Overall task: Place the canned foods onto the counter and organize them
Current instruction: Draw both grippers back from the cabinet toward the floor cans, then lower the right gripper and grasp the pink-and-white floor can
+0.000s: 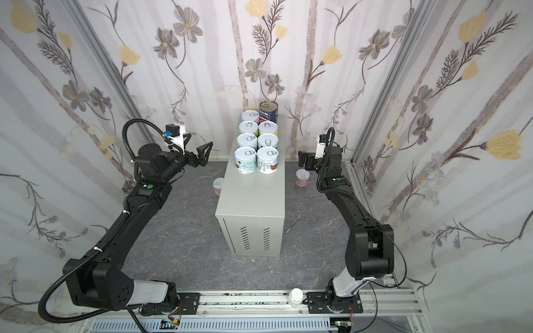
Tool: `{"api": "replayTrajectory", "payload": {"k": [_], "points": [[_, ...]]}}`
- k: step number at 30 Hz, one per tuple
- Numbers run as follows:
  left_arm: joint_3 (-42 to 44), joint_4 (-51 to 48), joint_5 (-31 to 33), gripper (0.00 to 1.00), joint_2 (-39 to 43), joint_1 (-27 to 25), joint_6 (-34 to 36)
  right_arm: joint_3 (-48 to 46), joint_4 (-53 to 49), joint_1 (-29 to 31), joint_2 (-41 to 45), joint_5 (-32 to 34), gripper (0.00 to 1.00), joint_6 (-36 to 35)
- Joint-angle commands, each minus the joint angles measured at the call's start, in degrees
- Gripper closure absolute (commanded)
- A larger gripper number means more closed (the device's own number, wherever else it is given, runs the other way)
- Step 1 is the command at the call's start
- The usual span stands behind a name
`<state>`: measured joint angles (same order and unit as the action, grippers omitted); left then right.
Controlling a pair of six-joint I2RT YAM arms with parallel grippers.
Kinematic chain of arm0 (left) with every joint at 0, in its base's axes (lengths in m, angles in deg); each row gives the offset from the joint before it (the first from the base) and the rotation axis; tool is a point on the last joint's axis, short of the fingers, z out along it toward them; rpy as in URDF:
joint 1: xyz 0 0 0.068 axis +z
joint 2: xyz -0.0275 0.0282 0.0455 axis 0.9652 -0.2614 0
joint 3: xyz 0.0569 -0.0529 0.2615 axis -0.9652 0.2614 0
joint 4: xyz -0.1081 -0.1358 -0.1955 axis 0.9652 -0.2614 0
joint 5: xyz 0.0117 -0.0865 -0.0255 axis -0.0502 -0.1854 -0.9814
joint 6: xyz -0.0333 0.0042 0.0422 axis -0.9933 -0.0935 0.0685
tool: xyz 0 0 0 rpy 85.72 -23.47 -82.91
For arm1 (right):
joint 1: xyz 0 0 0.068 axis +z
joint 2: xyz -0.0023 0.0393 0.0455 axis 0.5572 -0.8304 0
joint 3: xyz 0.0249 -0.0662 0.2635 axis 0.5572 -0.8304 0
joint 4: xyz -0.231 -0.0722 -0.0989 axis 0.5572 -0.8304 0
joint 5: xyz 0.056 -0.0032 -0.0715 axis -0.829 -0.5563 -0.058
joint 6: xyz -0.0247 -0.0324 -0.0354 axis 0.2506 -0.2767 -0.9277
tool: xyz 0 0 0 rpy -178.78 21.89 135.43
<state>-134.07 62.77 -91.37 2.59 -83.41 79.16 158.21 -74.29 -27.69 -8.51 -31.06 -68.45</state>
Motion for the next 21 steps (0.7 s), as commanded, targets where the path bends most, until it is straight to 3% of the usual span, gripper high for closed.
{"api": "replayTrajectory", "payload": {"k": [1,7,21], "points": [[-0.49,1.6,0.64,0.0,-1.38,0.16,-0.47,2.25,2.01,-0.5,-4.6,-2.63,0.0,1.31],[-0.14,1.18,0.82,0.0,-3.56,0.56,0.47,8.27,-2.03,-0.48,-14.33,1.12,0.0,1.29],[-2.68,-1.18,-0.76,0.0,-7.99,2.14,3.06,19.05,-10.44,-0.23,-28.74,1.89,0.0,3.41]]}}
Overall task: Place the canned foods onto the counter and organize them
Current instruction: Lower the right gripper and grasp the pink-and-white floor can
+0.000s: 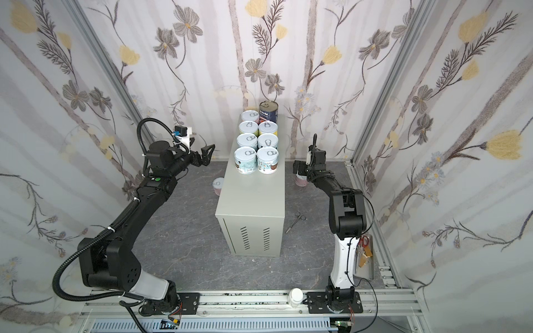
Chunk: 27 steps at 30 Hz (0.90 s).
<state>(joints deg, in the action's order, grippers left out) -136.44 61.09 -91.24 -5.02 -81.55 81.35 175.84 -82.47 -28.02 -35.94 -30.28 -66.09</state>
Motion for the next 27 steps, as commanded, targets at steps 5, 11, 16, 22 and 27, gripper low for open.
{"api": "replayTrajectory", "payload": {"k": [5,11,16,22,27], "points": [[-0.15,0.32,-1.25,0.0,-0.83,0.63,0.86,5.33,-6.39,0.39,-4.83,2.5,0.01,0.68],[-0.28,0.32,-1.73,0.0,-1.46,0.81,0.83,7.68,-9.22,0.99,-6.83,4.99,0.02,-1.19],[-1.01,0.15,-2.26,0.0,-2.3,0.8,0.73,8.93,-10.57,1.01,-8.51,5.7,0.03,-1.95],[-2.04,-0.29,-2.55,0.0,-3.15,0.81,0.58,11.16,-11.79,1.01,-10.2,5.7,0.08,-2.34],[-2.26,-0.47,-2.81,0.0,-3.31,0.81,0.35,13.23,-13.64,1.05,-11.49,5.17,0.14,-3.02]]}}
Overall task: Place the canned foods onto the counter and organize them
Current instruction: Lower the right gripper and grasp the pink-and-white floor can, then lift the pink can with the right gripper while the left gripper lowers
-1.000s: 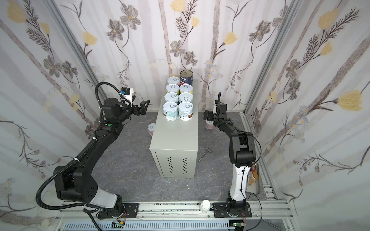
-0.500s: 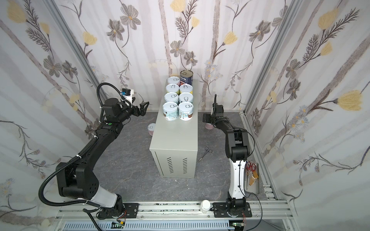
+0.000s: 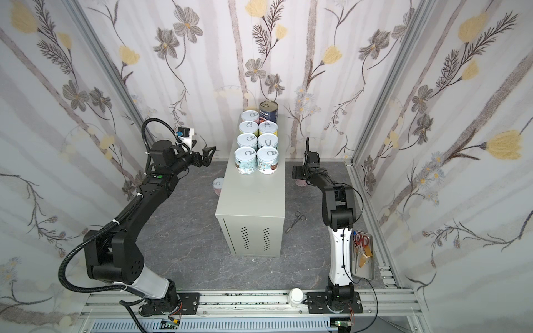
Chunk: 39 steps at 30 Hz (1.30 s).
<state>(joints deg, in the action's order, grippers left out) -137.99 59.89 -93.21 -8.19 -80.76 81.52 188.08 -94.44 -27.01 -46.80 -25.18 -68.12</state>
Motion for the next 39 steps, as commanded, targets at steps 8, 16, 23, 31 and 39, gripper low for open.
{"api": "replayTrajectory", "payload": {"k": [8,16,23,31,39], "points": [[-0.62,0.64,-1.04,0.0,-0.05,0.02,0.05,2.65,-4.59,0.09,-1.77,0.39,0.24,-1.39],[-0.44,0.47,-1.13,0.0,0.42,0.05,0.17,2.74,-6.08,0.09,-1.95,0.59,0.35,-1.83],[1.5,0.7,-0.52,0.0,2.44,0.11,0.43,2.39,-8.4,0.0,-0.38,0.68,0.48,-2.56],[4.71,2.14,-0.86,0.0,4.34,0.46,0.73,-0.78,-12.23,-0.15,8.6,2.5,0.54,-4.97],[7.68,2.68,-2.42,0.0,5.03,1.31,-0.02,-2.61,-19.56,0.06,21.9,3.5,0.56,-6.44]]}}
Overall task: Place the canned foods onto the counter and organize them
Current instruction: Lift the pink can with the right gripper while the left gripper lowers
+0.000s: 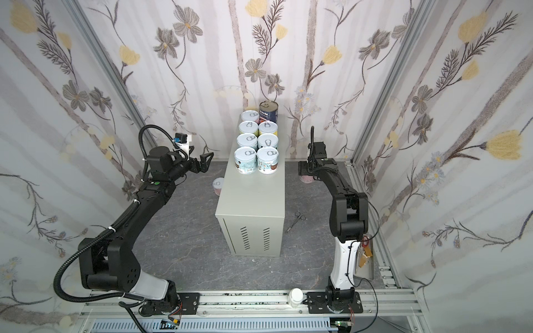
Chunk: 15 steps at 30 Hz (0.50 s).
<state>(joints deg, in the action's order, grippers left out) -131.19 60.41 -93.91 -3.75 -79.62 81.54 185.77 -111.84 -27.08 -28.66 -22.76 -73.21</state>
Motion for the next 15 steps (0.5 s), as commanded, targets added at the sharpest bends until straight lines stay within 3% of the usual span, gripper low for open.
{"api": "replayTrajectory", "payload": {"k": [1,6,15], "points": [[1.49,2.46,-1.89,0.0,0.7,0.2,-0.37,-0.31,-3.11,0.2,5.7,1.16,0.56,-1.38],[2.26,1.35,-1.66,0.0,-0.14,0.2,-2.05,2.13,-7.74,0.82,13.78,1.47,0.56,-2.31],[4.71,0.77,-0.83,0.0,-0.21,0.13,-1.75,17.69,-21.05,6.49,21.0,3.68,0.56,-5.35]]}}
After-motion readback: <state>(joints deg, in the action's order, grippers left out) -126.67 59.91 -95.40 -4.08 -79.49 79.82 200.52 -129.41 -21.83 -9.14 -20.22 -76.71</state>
